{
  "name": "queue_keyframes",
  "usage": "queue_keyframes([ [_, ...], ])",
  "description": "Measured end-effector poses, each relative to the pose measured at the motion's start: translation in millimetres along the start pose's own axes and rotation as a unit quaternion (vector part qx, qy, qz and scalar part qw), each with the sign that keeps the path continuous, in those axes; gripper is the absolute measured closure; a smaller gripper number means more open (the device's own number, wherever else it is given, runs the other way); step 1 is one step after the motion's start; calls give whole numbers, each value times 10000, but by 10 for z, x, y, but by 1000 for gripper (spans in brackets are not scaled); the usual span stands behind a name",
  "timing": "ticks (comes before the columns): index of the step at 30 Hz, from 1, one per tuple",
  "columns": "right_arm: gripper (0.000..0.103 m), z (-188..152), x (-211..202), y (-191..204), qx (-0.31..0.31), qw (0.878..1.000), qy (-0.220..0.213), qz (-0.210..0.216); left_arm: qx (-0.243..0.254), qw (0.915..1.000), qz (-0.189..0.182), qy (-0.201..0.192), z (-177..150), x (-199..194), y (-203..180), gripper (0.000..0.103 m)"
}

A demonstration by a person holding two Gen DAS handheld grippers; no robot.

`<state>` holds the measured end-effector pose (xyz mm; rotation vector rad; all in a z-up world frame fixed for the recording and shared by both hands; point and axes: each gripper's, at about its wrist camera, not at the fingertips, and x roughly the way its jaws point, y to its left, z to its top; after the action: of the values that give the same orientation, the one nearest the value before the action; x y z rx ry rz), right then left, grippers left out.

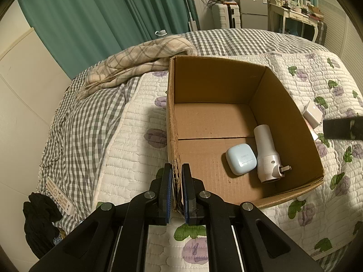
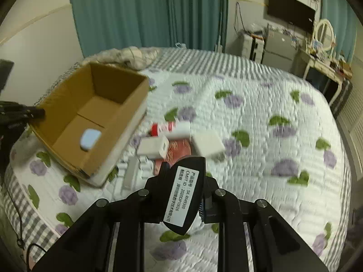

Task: Organize rigid objects
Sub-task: 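Lower the black bottle into the box and open the right tool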

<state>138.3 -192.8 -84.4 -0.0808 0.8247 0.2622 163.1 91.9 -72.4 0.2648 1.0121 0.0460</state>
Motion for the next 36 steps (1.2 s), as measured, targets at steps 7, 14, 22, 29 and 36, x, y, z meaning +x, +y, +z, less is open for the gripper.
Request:
queue_keyframes([
  [7,82,561,-251,281,-429,9969,-620,209,13,10000,6,7,-3,2,0,96],
  [14,82,1052,-147,731,-853,9908,-887,557,14,10000,-13,11,-9,5,0,96],
  [22,82,1130,607,1229,-1389,9877,-503,510,-19,10000,-92,25,-12,17,19,96],
  [29,82,962,1164,1205,-1264,9906,37,530,-7,10000,-96,20,-6,24,16,96],
  [36,80,813,1110,1214,-1144,9884,259,961,-12,10000,-94,29,-7,28,14,96],
])
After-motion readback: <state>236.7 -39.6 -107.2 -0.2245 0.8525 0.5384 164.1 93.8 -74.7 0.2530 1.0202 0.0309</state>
